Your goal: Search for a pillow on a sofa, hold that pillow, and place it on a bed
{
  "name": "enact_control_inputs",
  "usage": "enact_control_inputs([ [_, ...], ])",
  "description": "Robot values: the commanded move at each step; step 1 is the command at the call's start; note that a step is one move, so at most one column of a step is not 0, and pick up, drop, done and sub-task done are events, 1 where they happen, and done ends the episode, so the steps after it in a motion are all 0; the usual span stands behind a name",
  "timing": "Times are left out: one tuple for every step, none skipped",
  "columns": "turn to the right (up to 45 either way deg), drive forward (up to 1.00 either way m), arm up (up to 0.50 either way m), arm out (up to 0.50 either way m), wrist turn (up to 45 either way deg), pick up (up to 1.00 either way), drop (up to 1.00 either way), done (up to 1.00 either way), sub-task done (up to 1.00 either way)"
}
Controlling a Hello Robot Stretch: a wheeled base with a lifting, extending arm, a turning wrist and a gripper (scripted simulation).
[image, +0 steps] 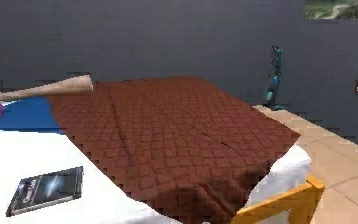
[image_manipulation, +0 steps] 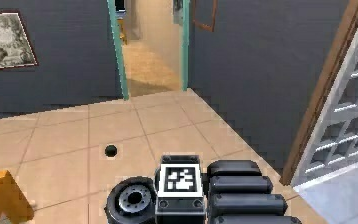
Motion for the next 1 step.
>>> enact_control_inputs([
  [0.0, 0.4, 0.0, 0.0, 0.0, 0.0, 0.0, 0.0, 0.0],
])
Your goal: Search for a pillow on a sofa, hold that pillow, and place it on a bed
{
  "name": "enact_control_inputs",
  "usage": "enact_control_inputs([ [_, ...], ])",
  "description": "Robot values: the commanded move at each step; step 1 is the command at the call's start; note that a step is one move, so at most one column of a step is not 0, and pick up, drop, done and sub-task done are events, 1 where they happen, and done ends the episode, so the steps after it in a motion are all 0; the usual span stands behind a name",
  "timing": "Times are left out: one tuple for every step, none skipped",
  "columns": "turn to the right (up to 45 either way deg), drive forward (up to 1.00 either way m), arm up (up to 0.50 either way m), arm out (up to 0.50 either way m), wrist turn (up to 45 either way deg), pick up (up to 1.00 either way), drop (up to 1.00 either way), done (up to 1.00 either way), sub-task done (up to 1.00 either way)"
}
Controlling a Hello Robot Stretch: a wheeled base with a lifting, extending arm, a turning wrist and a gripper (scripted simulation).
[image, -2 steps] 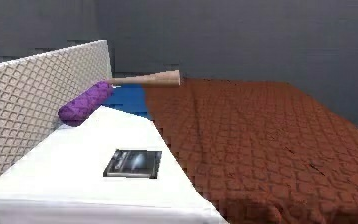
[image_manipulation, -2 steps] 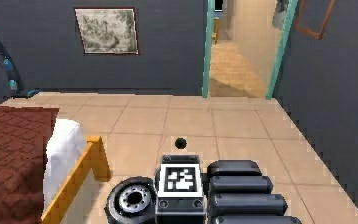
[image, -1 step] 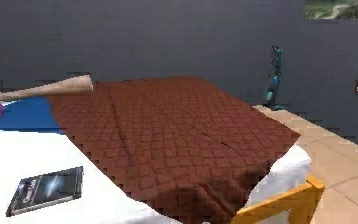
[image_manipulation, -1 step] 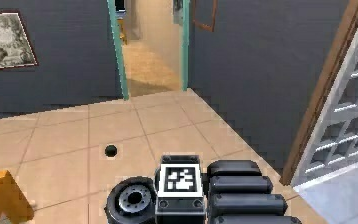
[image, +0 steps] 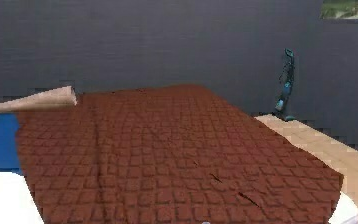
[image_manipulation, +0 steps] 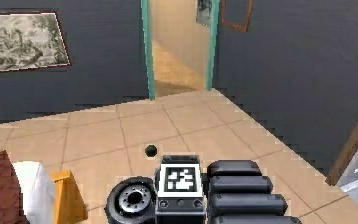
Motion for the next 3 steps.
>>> enact_control_inputs([
  [-36.0, 0.0, 0.0, 0.0, 0.0, 0.0, 0.0, 0.0, 0.0],
  [24.0, 0.0, 0.0, 0.0, 0.0, 0.0, 0.0, 0.0, 0.0],
  [-12.0, 0.0, 0.0, 0.0, 0.0, 0.0, 0.0, 0.0, 0.0],
])
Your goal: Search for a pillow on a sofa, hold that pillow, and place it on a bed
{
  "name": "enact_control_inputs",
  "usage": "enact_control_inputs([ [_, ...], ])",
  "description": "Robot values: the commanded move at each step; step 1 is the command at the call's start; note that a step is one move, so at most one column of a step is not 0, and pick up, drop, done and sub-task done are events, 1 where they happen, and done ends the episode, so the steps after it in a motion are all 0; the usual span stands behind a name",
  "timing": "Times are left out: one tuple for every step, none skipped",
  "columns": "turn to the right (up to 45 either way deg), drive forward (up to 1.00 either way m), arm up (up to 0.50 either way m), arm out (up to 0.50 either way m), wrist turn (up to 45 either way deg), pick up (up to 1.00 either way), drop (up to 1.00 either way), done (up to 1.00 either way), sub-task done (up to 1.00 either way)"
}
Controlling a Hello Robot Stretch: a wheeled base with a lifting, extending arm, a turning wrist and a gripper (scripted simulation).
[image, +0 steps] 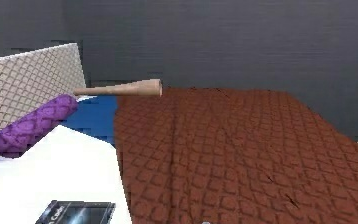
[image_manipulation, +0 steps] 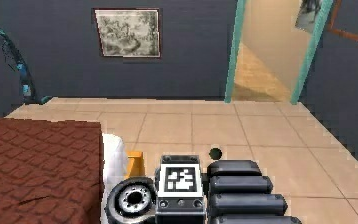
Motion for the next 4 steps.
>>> enact_control_inputs([
  [-3.0, 0.0, 0.0, 0.0, 0.0, 0.0, 0.0, 0.0, 0.0],
  [6.0, 0.0, 0.0, 0.0, 0.0, 0.0, 0.0, 0.0, 0.0],
  [-9.0, 0.0, 0.0, 0.0, 0.0, 0.0, 0.0, 0.0, 0.0],
  [-45.0, 0.0, 0.0, 0.0, 0.0, 0.0, 0.0, 0.0, 0.0],
])
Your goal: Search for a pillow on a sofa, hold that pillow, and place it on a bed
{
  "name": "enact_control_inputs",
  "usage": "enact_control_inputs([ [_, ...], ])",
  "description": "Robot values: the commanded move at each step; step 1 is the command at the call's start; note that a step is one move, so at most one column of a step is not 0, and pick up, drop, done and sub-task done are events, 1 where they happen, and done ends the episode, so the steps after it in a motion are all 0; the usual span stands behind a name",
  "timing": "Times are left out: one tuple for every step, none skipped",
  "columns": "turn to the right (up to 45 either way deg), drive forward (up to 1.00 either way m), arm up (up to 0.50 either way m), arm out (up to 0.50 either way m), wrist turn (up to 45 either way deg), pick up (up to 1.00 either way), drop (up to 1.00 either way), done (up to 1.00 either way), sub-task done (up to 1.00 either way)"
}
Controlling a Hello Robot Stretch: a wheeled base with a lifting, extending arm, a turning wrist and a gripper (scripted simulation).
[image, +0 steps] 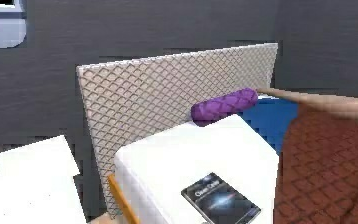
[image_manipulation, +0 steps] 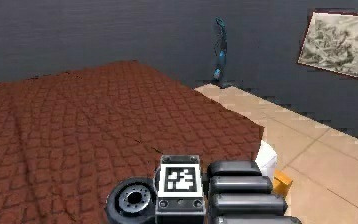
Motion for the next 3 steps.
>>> enact_control_inputs([
  [-27.0, 0.0, 0.0, 0.0, 0.0, 0.0, 0.0, 0.0, 0.0],
  [0.0, 0.15, 0.0, 0.0, 0.0, 0.0, 0.0, 0.0, 0.0],
  [45.0, 0.0, 0.0, 0.0, 0.0, 0.0, 0.0, 0.0, 0.0],
])
